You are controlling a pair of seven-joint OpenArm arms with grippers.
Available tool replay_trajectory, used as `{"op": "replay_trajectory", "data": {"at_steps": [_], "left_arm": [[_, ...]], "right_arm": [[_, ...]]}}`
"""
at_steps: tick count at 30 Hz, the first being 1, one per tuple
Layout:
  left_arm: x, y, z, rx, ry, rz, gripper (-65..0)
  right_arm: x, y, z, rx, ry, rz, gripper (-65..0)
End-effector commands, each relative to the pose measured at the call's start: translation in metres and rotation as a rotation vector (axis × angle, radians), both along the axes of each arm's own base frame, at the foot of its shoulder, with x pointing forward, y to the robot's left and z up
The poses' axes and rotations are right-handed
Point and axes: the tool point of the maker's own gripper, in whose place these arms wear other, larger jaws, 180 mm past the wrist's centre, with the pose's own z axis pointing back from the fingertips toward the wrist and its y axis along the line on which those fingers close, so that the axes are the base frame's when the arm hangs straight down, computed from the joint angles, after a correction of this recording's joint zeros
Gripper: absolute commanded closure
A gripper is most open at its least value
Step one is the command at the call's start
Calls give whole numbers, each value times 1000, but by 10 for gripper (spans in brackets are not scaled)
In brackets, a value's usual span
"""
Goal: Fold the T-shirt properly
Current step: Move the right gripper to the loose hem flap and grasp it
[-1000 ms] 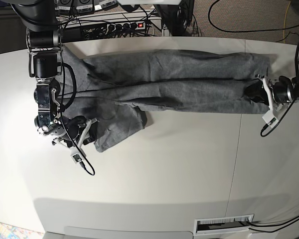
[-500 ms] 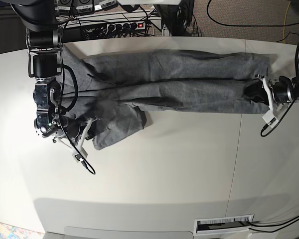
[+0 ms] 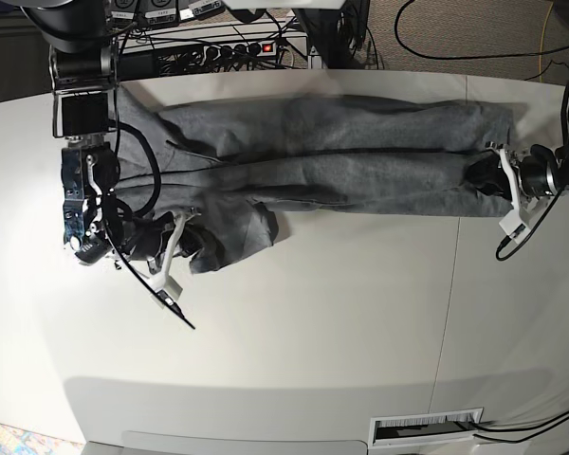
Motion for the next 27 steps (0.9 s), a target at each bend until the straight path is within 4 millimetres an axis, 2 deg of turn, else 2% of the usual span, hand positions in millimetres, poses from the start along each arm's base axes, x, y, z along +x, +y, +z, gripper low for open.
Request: {"op": "replay_trajectory", "data": {"at_steps": [1,6,9,11,14,18,21,22,27], "left_arm": [[4,8,7,21,-14,-1,-167],[4,8,6,23,-13,-2,-167],[4,8,6,21,-14,-2,-167],[4,8,6,21,-14,-2,-167],[5,8,7,18,-18,0,-167],[5,8,7,17,-21,1,-167],[5,8,7,18,-20,1,-167],[5,8,7,18,-20,1,-167],[5,7,7,16,-21,1,-167]], "right_arm": [[8,-4,21,-11,-61,13,0],[-25,-22,13,-83,-38,48,0],[-49,-25,7,-118,-23,82,0],[-56,-26,6,-139,-41,86,0],[-44,-32,17,-155,-128,50,0],[-12,-43,41,-159,-266,-23,-6],[4,-48,35,-128,-261,-62,-221],[8,-50,29,-111,-245,-81,-263],[33,-57,8,-7,-217,-168,-276]]}}
